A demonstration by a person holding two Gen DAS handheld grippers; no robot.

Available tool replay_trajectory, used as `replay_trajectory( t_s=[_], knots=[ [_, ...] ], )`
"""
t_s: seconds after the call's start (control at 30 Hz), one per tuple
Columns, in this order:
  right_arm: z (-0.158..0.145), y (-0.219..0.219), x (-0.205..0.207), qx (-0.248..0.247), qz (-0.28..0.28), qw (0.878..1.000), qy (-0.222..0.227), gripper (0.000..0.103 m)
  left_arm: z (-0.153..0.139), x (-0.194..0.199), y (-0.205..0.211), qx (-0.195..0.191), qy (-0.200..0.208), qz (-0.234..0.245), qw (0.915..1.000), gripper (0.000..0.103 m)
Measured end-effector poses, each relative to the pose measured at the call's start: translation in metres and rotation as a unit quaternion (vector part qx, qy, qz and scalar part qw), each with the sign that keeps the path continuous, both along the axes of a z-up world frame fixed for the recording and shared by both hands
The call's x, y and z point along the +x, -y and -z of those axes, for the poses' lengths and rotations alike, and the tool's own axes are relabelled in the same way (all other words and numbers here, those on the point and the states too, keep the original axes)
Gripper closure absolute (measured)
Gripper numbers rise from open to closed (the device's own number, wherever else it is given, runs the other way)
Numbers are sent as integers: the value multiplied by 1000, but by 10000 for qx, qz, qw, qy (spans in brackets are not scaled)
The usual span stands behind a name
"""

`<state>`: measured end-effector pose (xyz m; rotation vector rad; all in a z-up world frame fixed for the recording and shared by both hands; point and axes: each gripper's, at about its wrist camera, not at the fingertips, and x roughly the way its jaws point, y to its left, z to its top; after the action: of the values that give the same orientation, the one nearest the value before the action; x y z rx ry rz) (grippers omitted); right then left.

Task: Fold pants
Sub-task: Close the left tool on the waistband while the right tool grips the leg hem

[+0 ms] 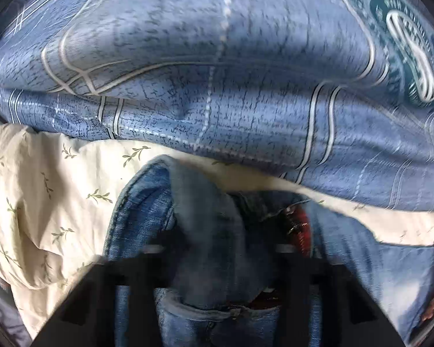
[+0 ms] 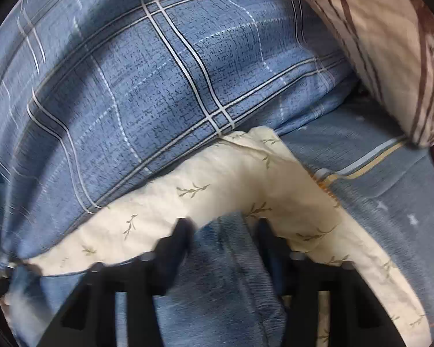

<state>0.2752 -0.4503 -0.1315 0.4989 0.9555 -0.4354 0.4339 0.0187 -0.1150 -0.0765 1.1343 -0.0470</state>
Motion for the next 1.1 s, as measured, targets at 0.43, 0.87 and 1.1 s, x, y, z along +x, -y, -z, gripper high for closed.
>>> replay_trajectory(
  t_s=[0.43, 0.87, 1.1],
  knots=[
    [-124, -8, -57, -321, 247, 9799, 1952, 77, -102, -75, -33, -913, 1309, 7, 9872, 84],
    [-125, 16, -107, -33, 326, 9781, 2054, 77, -105, -167, -58, -1427, 1903, 284, 9709, 84],
    [-123, 6, -186, -197, -11, 9779, 2084, 77, -94, -247, -79, -1439, 2139, 513, 9648, 83]
  ],
)
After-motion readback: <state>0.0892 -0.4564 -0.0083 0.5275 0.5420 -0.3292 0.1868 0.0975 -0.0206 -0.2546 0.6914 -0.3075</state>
